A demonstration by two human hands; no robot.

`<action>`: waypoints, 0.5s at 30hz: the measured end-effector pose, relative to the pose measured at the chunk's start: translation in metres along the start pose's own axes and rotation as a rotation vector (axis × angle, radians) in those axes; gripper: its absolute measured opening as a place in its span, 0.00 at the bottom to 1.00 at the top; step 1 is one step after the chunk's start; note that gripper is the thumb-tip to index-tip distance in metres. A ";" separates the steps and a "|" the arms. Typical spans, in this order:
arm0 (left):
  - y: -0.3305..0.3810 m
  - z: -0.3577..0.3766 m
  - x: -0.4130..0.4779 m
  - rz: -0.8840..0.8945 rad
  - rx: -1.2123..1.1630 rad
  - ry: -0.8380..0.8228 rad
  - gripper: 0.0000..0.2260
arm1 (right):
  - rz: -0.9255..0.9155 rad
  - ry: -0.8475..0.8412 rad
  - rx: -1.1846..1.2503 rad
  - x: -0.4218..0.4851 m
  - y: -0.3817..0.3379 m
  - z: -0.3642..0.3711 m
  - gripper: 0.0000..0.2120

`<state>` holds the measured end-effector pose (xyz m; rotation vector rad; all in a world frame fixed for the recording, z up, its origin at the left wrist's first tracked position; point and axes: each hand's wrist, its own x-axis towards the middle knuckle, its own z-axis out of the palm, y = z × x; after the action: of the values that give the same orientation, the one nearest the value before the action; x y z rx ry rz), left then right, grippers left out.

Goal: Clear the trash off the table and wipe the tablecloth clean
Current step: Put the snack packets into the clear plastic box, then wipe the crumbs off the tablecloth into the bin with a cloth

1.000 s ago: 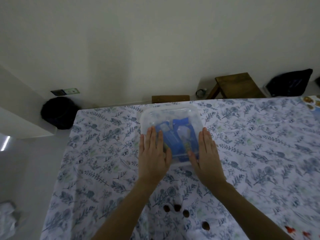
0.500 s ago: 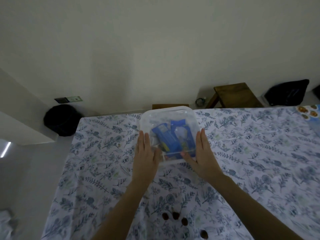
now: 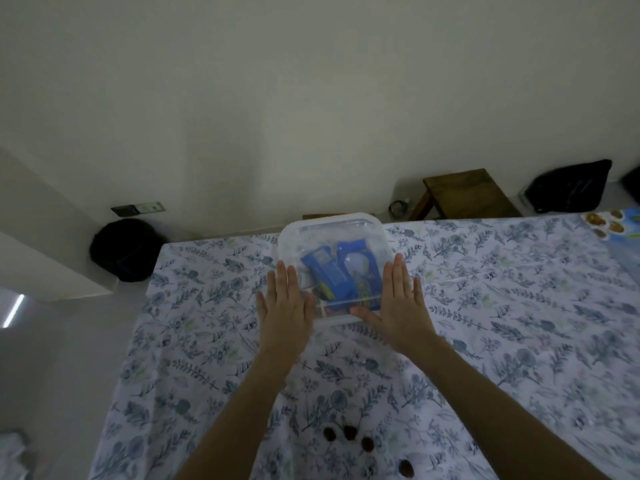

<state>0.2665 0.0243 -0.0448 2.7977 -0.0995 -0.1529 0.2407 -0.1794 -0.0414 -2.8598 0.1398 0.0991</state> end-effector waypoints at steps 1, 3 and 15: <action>0.003 -0.008 -0.004 0.006 -0.012 -0.005 0.34 | -0.003 0.029 0.019 -0.005 -0.002 -0.003 0.50; 0.008 -0.020 -0.020 0.069 -0.114 0.061 0.27 | -0.005 0.083 0.137 -0.026 -0.001 -0.009 0.43; 0.076 0.039 -0.141 0.459 -0.254 -0.082 0.17 | 0.148 0.107 0.359 -0.217 0.102 -0.001 0.28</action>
<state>0.1181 -0.0480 -0.0424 2.4415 -0.6833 -0.1548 0.0150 -0.2589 -0.0503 -2.4932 0.3534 -0.0463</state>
